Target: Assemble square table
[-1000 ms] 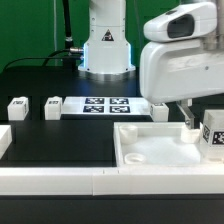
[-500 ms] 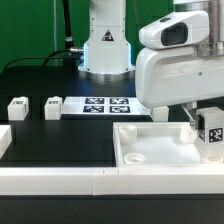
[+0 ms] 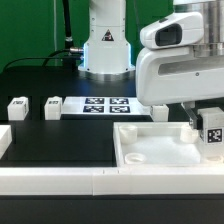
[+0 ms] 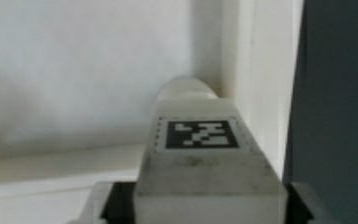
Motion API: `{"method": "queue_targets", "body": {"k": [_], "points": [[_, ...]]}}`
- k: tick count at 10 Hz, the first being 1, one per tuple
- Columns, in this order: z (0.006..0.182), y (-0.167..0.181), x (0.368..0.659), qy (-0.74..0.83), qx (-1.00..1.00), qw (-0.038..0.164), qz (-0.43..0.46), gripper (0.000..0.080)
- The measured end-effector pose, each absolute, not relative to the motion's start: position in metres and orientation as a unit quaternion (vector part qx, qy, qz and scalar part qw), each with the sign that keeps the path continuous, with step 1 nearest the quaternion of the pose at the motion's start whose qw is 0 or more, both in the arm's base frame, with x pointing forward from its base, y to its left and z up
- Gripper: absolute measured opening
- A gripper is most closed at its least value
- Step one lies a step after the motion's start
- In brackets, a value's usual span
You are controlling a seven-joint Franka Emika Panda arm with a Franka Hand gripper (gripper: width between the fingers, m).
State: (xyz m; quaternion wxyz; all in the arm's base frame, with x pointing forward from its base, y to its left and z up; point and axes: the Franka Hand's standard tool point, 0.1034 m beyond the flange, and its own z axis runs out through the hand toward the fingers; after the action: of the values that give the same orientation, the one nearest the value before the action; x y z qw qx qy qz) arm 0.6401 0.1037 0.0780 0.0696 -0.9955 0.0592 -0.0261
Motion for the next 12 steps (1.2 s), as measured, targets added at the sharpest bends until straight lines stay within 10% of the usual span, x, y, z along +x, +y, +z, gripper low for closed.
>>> {"method": "queue_targets", "body": {"k": [12], "points": [[0.0750, 0.1115, 0.6362, 0.582, -0.809, 0.080, 0.016, 0.0285]]}}
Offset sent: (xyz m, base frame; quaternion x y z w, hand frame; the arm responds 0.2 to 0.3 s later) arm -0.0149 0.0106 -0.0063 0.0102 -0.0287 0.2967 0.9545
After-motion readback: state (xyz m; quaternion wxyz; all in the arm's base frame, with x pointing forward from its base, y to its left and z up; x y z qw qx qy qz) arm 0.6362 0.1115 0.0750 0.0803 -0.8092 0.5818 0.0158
